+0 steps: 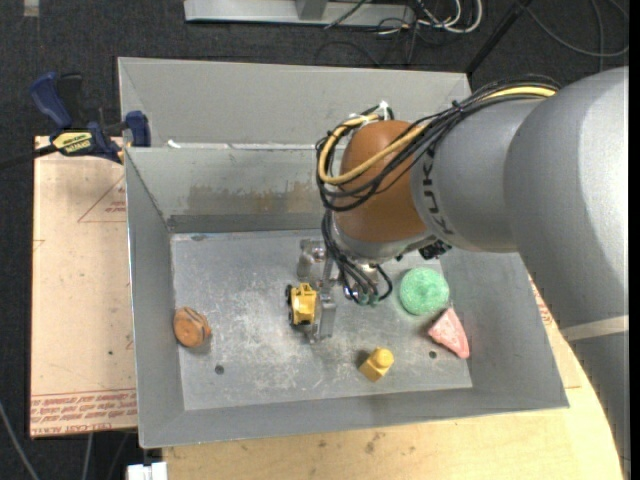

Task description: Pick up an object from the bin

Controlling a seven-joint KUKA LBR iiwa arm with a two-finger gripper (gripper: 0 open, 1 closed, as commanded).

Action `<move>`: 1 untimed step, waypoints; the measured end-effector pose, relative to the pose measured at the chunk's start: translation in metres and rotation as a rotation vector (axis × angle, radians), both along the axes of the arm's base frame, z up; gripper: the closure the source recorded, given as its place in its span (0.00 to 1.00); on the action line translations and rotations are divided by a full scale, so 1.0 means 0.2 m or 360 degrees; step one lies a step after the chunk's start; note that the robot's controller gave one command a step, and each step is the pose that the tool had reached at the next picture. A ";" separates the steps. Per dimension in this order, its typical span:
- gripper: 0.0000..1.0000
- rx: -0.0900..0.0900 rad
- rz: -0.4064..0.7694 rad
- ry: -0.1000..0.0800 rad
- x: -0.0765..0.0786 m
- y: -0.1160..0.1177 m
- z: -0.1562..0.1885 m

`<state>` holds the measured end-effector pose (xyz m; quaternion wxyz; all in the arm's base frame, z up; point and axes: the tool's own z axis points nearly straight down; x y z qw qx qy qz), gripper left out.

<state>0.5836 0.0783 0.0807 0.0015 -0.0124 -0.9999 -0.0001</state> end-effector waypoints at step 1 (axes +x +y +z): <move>0.00 0.0002 0.0120 -0.0006 0.03 0.02 0.00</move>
Offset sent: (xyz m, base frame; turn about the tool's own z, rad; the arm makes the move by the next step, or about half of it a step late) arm 0.0224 0.0126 -0.0107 0.0899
